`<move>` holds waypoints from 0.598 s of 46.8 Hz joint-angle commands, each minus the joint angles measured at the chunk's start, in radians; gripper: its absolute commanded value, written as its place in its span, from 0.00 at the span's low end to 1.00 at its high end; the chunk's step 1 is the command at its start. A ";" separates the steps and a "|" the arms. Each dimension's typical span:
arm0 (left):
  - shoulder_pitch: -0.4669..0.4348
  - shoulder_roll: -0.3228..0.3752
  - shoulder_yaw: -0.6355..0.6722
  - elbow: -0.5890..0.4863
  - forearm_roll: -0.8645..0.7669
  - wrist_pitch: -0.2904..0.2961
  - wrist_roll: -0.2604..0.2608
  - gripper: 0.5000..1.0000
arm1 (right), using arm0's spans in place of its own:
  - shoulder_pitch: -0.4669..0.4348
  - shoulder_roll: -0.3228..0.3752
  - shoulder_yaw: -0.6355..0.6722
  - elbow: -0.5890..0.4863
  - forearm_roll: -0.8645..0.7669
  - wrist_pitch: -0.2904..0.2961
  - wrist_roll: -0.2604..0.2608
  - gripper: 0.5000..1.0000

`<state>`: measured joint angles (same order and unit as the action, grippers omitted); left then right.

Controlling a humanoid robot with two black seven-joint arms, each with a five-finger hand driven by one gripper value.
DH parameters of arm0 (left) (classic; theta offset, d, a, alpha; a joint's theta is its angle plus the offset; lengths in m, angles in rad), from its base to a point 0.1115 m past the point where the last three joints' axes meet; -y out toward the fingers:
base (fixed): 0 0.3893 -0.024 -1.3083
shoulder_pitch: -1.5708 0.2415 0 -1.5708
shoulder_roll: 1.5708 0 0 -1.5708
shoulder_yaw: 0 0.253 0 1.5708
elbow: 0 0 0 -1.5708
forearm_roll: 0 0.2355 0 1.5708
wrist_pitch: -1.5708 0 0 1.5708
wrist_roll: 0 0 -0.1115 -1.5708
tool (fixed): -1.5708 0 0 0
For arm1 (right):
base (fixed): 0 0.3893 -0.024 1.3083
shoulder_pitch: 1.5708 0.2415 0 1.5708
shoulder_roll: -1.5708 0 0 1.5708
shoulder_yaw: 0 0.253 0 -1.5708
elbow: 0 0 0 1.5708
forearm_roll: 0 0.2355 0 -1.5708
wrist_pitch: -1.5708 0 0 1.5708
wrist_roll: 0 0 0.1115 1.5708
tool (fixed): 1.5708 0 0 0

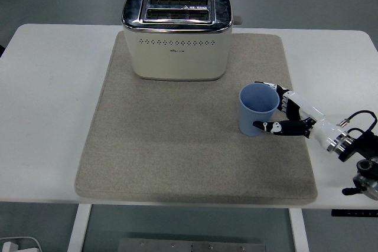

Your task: Put the water cup in front of the bread machine

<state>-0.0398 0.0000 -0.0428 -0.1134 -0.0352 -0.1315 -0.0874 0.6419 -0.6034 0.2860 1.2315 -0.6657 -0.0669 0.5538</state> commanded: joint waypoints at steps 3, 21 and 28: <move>0.000 0.000 0.000 0.000 0.000 0.000 0.000 1.00 | 0.005 0.019 -0.001 -0.003 0.000 -0.008 0.000 0.83; 0.000 0.000 0.000 0.000 0.000 0.000 0.000 1.00 | 0.018 0.042 -0.016 -0.017 -0.029 -0.024 0.003 0.00; 0.000 0.000 0.000 0.000 0.000 0.000 0.000 1.00 | 0.030 0.043 -0.021 -0.014 -0.113 -0.036 0.017 0.00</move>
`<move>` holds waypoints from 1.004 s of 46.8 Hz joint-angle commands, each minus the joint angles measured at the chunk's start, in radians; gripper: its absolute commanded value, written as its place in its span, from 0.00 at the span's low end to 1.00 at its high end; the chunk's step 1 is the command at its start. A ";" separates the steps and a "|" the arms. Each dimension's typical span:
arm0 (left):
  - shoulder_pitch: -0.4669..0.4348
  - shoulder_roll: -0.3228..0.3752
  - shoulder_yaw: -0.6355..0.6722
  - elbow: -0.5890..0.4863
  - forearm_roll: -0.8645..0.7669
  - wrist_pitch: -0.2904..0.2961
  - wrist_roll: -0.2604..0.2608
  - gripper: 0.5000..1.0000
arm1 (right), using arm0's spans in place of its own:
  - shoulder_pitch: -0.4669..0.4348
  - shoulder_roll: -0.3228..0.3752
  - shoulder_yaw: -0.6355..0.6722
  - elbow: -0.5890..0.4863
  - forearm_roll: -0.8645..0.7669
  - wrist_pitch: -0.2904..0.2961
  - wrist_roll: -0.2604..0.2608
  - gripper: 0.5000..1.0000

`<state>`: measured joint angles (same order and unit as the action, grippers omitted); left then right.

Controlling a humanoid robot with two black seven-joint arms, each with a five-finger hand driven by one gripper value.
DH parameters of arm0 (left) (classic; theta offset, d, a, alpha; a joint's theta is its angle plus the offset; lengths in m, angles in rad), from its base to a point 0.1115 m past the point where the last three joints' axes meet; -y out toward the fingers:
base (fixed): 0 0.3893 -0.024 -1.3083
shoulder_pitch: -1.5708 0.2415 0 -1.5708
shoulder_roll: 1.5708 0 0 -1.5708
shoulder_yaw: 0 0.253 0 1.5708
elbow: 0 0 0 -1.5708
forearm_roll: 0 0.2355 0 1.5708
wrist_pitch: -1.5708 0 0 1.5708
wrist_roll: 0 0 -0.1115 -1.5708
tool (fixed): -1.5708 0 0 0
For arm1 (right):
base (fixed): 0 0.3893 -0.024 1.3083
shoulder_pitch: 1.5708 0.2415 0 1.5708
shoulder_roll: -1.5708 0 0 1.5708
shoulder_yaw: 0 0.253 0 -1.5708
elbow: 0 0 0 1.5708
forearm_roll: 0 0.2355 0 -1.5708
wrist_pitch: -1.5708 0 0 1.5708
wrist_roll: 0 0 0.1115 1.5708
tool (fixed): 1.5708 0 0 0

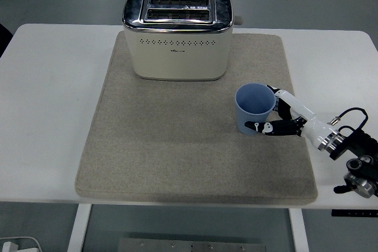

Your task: Put the water cup in front of the bread machine

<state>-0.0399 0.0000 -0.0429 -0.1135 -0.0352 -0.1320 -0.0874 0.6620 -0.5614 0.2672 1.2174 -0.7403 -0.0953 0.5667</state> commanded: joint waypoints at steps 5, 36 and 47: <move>0.000 0.000 0.000 0.000 0.000 0.000 0.000 1.00 | 0.021 0.001 0.000 0.001 -0.039 -0.012 0.004 0.00; 0.000 0.000 0.000 0.000 0.000 0.002 0.000 1.00 | 0.214 0.265 -0.120 -0.110 0.090 -0.024 -0.018 0.00; 0.000 0.000 0.000 0.000 0.000 0.000 0.000 1.00 | 0.263 0.422 -0.151 -0.266 0.091 -0.015 -0.018 0.00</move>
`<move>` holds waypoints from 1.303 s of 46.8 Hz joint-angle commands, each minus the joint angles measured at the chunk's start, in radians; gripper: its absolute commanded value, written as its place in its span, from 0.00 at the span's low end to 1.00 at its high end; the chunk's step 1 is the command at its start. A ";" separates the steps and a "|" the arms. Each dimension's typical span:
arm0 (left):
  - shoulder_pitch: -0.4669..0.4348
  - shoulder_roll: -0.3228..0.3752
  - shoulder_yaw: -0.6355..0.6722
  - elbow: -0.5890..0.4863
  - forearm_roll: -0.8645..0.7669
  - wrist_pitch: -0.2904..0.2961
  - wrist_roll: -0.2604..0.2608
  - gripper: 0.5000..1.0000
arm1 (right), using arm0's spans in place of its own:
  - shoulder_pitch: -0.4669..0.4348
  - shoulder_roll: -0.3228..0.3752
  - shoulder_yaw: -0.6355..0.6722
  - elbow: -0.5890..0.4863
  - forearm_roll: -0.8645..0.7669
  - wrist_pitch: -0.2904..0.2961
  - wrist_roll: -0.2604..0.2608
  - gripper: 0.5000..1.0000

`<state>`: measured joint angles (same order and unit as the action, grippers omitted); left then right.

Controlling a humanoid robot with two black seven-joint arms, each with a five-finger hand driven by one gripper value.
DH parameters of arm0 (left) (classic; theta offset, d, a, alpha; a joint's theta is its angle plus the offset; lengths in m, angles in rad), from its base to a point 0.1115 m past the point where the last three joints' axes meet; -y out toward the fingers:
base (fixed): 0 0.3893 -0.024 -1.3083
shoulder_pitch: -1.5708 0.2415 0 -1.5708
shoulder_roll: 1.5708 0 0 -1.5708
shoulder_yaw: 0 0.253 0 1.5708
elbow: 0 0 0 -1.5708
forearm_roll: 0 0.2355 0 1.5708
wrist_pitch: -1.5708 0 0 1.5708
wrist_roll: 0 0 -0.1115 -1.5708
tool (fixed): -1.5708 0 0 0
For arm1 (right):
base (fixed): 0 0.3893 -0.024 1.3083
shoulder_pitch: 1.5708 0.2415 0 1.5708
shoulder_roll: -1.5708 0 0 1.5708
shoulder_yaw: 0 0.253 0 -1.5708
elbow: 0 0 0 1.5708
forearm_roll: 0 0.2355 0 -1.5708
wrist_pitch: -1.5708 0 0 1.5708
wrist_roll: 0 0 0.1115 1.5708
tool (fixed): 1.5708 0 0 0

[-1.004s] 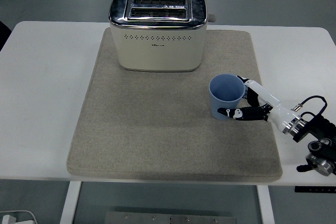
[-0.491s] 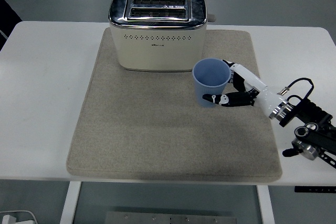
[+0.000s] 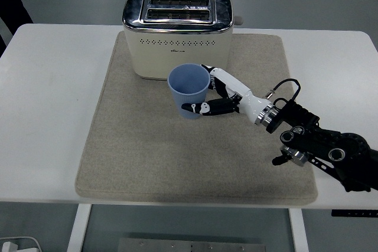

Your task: Put the water cup in front of the bread machine

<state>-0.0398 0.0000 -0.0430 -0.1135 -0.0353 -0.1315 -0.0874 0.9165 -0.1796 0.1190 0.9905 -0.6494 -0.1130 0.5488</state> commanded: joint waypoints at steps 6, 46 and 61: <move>0.000 0.000 0.000 0.000 0.000 0.000 0.000 1.00 | 0.015 0.103 -0.002 -0.110 -0.001 0.010 0.000 0.00; 0.000 0.000 0.000 0.000 0.000 0.000 0.000 1.00 | 0.016 0.180 0.016 -0.250 0.002 0.015 -0.036 0.89; 0.000 0.000 0.000 0.000 0.000 0.001 0.000 1.00 | 0.018 0.180 0.017 -0.242 0.002 0.022 -0.035 0.89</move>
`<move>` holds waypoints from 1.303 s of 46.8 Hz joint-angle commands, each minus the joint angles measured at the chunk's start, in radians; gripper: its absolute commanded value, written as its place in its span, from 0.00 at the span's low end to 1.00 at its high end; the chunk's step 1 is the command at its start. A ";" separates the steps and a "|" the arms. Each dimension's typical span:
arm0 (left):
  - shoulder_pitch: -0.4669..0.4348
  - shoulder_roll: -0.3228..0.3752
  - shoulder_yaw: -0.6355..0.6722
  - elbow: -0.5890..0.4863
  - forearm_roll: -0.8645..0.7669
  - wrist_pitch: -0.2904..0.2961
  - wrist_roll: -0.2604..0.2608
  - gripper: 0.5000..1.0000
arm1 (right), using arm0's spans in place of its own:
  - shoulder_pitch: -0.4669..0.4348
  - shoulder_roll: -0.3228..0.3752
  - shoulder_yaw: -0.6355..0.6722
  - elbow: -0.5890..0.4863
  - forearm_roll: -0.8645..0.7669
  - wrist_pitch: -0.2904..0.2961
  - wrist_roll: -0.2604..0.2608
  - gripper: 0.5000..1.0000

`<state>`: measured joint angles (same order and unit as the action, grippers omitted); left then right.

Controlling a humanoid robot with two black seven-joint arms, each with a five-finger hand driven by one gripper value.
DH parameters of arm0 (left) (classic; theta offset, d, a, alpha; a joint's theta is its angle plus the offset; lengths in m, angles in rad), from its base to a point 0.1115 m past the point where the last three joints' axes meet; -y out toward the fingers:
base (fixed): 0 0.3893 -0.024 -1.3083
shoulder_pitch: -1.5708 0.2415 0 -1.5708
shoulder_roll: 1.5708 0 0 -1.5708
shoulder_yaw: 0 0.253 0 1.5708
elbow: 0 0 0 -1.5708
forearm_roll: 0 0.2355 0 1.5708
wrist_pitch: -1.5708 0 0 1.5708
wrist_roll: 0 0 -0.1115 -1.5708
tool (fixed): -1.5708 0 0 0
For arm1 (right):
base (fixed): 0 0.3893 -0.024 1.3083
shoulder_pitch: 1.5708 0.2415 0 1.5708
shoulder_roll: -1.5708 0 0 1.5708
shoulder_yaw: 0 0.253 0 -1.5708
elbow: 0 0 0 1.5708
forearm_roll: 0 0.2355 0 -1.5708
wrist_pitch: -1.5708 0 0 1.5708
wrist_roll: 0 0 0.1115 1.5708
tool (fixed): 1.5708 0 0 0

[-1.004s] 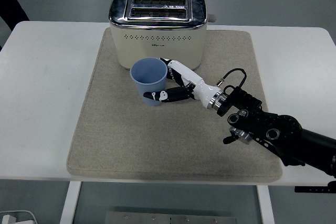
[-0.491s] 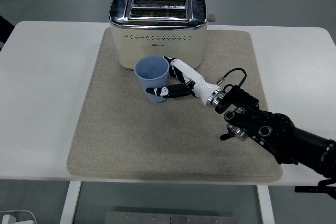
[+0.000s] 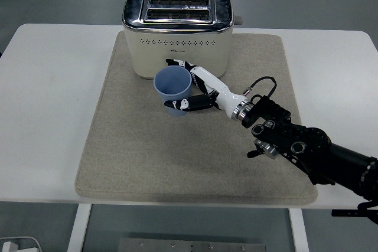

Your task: Put the water cup in front of the bread machine

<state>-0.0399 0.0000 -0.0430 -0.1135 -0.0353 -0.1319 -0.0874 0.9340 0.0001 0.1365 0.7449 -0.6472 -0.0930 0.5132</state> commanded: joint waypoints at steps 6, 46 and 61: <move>0.000 0.000 0.000 0.000 0.000 0.000 0.000 1.00 | 0.016 0.000 0.000 0.008 0.000 0.018 0.001 0.89; 0.000 0.000 0.000 0.000 0.000 0.000 0.000 1.00 | -0.011 -0.419 0.058 0.129 0.000 0.163 0.022 0.89; 0.000 0.000 0.000 0.000 0.000 0.000 0.000 1.00 | -0.032 -0.482 0.212 0.008 0.000 0.188 0.007 0.89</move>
<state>-0.0398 0.0000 -0.0430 -0.1135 -0.0352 -0.1318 -0.0874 0.9007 -0.4914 0.3277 0.7946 -0.6473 0.0957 0.5288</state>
